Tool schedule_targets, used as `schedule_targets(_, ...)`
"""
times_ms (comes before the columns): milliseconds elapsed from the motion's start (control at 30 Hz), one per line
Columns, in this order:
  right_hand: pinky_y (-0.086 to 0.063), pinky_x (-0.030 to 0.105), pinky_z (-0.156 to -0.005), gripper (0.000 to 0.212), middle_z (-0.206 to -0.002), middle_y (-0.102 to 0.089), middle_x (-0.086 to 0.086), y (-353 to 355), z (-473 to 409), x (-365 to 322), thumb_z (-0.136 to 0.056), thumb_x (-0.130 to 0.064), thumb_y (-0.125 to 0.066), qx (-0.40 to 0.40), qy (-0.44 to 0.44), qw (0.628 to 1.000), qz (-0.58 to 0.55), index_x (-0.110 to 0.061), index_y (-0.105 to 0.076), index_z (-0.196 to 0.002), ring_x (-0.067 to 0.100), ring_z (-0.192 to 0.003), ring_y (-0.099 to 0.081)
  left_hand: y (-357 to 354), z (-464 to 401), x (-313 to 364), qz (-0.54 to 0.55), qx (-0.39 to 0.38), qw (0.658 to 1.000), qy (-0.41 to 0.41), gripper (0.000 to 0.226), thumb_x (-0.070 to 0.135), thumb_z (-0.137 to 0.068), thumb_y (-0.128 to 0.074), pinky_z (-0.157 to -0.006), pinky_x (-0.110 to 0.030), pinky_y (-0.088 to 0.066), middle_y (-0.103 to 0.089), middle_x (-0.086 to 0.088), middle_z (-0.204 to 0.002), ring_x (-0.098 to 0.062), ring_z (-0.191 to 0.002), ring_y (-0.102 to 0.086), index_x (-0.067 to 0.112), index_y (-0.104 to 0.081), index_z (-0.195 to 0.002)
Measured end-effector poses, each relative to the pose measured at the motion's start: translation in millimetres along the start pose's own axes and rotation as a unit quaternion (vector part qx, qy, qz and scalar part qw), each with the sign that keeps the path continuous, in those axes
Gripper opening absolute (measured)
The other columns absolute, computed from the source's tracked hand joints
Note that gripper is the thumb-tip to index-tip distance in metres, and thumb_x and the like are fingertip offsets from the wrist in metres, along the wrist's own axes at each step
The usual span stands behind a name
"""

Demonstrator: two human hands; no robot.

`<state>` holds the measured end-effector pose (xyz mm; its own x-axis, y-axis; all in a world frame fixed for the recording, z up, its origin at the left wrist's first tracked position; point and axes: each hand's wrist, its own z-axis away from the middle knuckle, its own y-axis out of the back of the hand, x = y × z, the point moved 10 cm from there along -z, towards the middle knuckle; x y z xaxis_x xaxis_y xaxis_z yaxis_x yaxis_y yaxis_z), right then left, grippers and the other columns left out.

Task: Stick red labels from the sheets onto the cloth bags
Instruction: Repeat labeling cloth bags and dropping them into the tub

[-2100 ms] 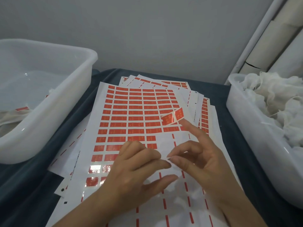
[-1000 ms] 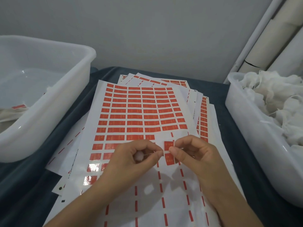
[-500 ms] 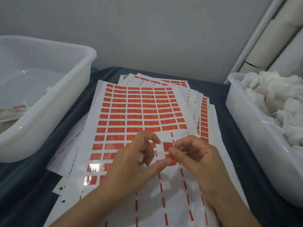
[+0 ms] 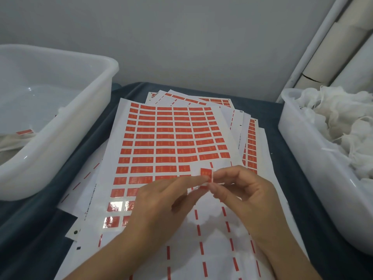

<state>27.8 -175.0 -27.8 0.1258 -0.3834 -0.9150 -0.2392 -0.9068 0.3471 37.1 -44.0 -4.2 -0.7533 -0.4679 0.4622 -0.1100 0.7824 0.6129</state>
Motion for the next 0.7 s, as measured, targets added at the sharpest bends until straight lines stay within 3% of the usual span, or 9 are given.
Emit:
schedule_targets(67, -0.047, 0.003, -0.072, 0.039, -0.082, -0.067, -0.031, 1, -1, 3, -0.059, -0.040, -0.067, 0.003, -0.010, 1.000, -0.023, -0.034, -0.055, -0.095, -0.006, -0.084, -0.064, -1, 0, -1, 0.003, -0.005, 1.000, 0.004, 0.024, 0.016, -0.064, -0.067, -0.063, -0.001, -0.039, -0.069, 0.004, -0.066, -0.003, -0.080, -0.051, 0.013, -0.072, -0.088)
schedule_targets(133, -0.047, 0.003, -0.076, 0.050, -0.083, -0.069, -0.026, 2, -2, 6, -0.058, -0.039, -0.068, 0.001, -0.020, 0.999, -0.041, -0.033, -0.048, -0.104, -0.005, -0.086, -0.065, -3, 1, -2, 0.005, -0.015, 1.000, 0.008, 0.024, 0.016, -0.064, -0.068, -0.060, -0.002, -0.041, -0.068, 0.006, -0.064, -0.001, -0.067, -0.052, 0.013, -0.072, -0.087)
schedule_targets(200, -0.046, 0.003, -0.074, 0.049, -0.083, -0.069, -0.025, 1, -2, 4, -0.060, -0.038, -0.068, -0.003, -0.011, 0.999, -0.034, -0.033, -0.046, -0.104, -0.003, -0.085, -0.066, -4, 1, -3, 0.014, -0.025, 0.999, 0.018, 0.026, 0.019, -0.064, -0.068, -0.056, -0.001, -0.041, -0.064, 0.008, -0.059, 0.005, -0.053, -0.043, 0.014, -0.072, -0.088)
schedule_targets(267, -0.044, 0.001, -0.074, 0.046, -0.083, -0.068, -0.029, 2, -2, 0, -0.062, -0.037, -0.066, -0.002, 0.007, 1.000, -0.018, -0.033, -0.046, -0.103, -0.004, -0.084, -0.065, -6, 1, -4, 0.029, -0.037, 0.998, 0.028, 0.029, 0.023, -0.065, -0.067, -0.055, 0.001, -0.039, -0.062, 0.009, -0.058, 0.007, -0.053, -0.040, 0.016, -0.071, -0.092)
schedule_targets(433, -0.038, -0.004, -0.078, 0.040, -0.084, -0.062, -0.041, 4, 1, -12, -0.066, -0.037, -0.065, 0.011, 0.064, 0.996, 0.053, -0.033, -0.047, -0.101, -0.010, -0.083, -0.063, -7, 1, -1, 0.034, -0.047, 0.998, 0.016, 0.028, 0.019, -0.067, -0.066, -0.060, -0.004, -0.045, -0.071, 0.006, -0.071, 0.009, -0.065, -0.049, 0.016, -0.070, -0.094)
schedule_targets(567, -0.036, -0.005, -0.080, 0.037, -0.084, -0.057, -0.047, 6, 3, -19, -0.068, -0.040, -0.066, 0.037, 0.087, 0.991, 0.094, -0.036, -0.048, -0.099, -0.014, -0.086, -0.060, -5, 2, 1, 0.014, -0.030, 0.999, -0.002, 0.024, 0.017, -0.066, -0.067, -0.055, -0.008, -0.049, -0.070, 0.007, -0.067, 0.001, -0.055, -0.059, 0.014, -0.073, -0.089)
schedule_targets(633, -0.038, -0.004, -0.080, 0.036, -0.085, -0.059, -0.045, 12, 4, -24, -0.069, -0.044, -0.069, 0.059, 0.100, 0.989, 0.093, -0.037, -0.049, -0.098, -0.012, -0.087, -0.060, -4, 0, 2, 0.021, -0.027, 0.999, -0.003, 0.022, 0.021, -0.069, -0.066, -0.057, -0.003, -0.046, -0.068, 0.011, -0.066, 0.005, -0.056, -0.056, 0.016, -0.073, -0.089)
schedule_targets(700, -0.044, 0.002, -0.075, 0.034, -0.089, -0.065, -0.034, 23, 4, -21, -0.068, -0.038, -0.070, 0.092, 0.080, 0.992, 0.016, -0.036, -0.052, -0.097, -0.005, -0.089, -0.064, 2, -2, -7, 0.097, -0.013, 0.993, 0.063, 0.020, 0.037, -0.072, -0.065, -0.054, 0.004, -0.039, -0.062, 0.025, -0.065, 0.010, -0.058, -0.052, 0.029, -0.069, -0.090)
